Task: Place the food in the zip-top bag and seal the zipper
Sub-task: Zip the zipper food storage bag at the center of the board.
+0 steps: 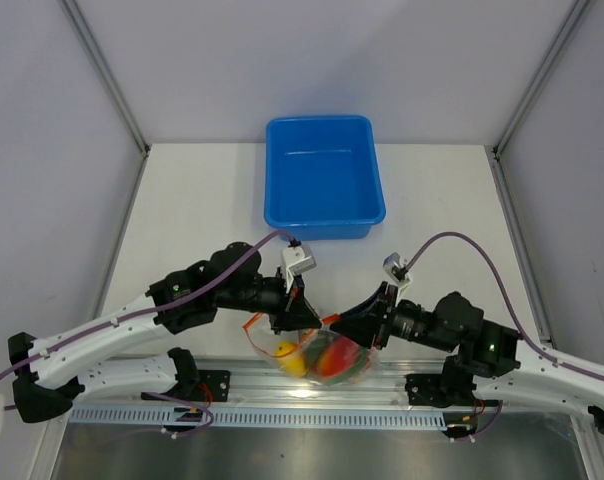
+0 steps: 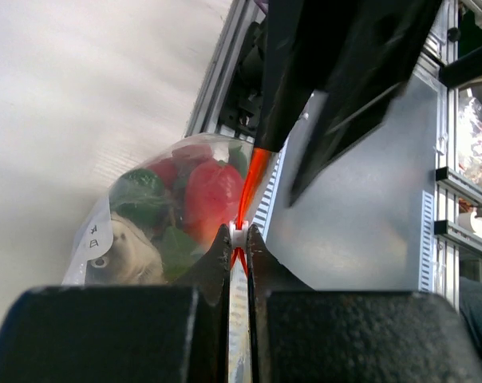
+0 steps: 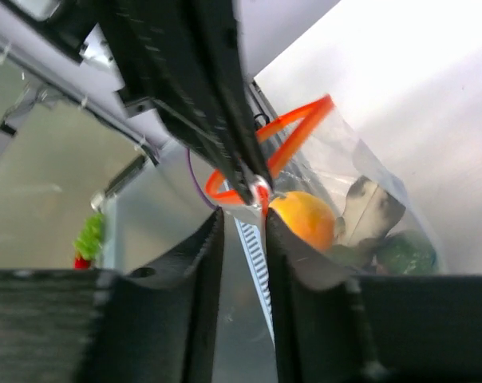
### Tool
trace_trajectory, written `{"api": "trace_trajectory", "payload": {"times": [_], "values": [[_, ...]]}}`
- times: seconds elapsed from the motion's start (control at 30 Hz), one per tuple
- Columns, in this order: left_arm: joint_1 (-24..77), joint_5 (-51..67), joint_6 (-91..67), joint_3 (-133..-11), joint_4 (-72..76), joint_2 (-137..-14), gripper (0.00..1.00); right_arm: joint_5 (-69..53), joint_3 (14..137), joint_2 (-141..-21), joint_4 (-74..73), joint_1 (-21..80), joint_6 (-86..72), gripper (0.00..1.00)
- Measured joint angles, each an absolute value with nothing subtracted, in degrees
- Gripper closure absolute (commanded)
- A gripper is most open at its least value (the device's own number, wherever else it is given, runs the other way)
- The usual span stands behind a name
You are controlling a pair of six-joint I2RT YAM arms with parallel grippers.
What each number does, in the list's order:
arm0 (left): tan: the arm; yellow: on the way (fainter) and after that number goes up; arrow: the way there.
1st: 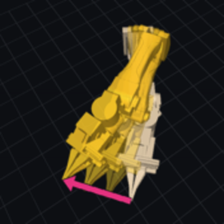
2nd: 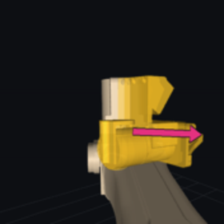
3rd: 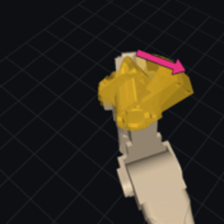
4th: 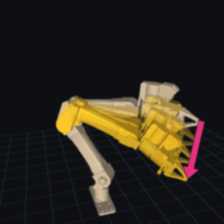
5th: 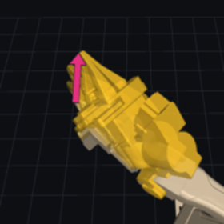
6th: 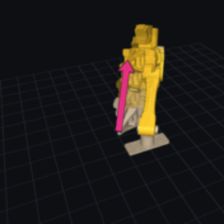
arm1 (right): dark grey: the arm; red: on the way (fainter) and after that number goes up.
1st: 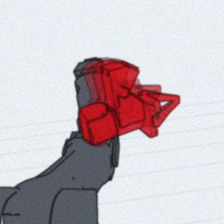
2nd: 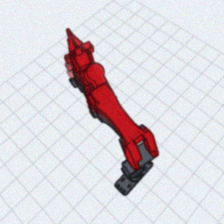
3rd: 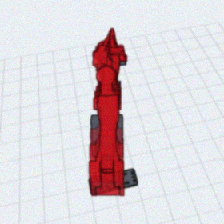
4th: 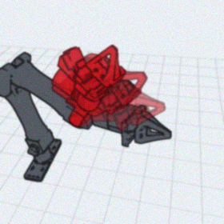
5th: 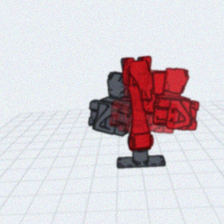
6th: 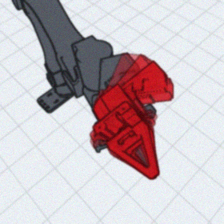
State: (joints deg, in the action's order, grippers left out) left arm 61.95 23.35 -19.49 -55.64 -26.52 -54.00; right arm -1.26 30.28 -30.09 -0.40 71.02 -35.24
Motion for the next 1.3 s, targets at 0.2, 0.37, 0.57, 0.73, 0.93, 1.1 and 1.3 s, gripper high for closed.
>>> {"api": "trace_trajectory", "payload": {"times": [0.2,0.37,0.57,0.73,0.93,1.1,1.3], "values": [[61.95,24.69,-19.46,-55.75,-27.66,-54.02,0.99,-2.52,38.17,-30.17,-7.46,70.98,-28.42,0.65],[61.95,25.26,-19.49,-55.75,-27.66,-54.02,0.99,-3.2,41.52,-31.94,-10.87,70.85,-24.56,0.64],[61.95,26.0,-19.49,-55.75,-27.7,-54.02,0.99,-3.79,42.41,-36.73,-13.5,70.76,-22.26,0.51],[61.95,26.22,-19.49,-55.86,-27.86,-54.02,0.99,-4.03,42.39,-37.23,-14.28,70.67,-21.39,0.49],[61.95,26.83,-19.51,-55.86,-27.83,-54.0,1.0,-4.29,42.33,-36.29,-14.33,70.63,-20.86,0.45],[61.95,27.24,-19.51,-55.86,-27.83,-54.0,0.99,-3.79,42.28,-34.61,-15.11,70.08,-20.67,0.4],[61.95,27.4,-19.51,-55.86,-27.83,-53.98,0.99,-5.98,42.24,-34.89,-15.09,68.99,-20.71,0.41]]}}
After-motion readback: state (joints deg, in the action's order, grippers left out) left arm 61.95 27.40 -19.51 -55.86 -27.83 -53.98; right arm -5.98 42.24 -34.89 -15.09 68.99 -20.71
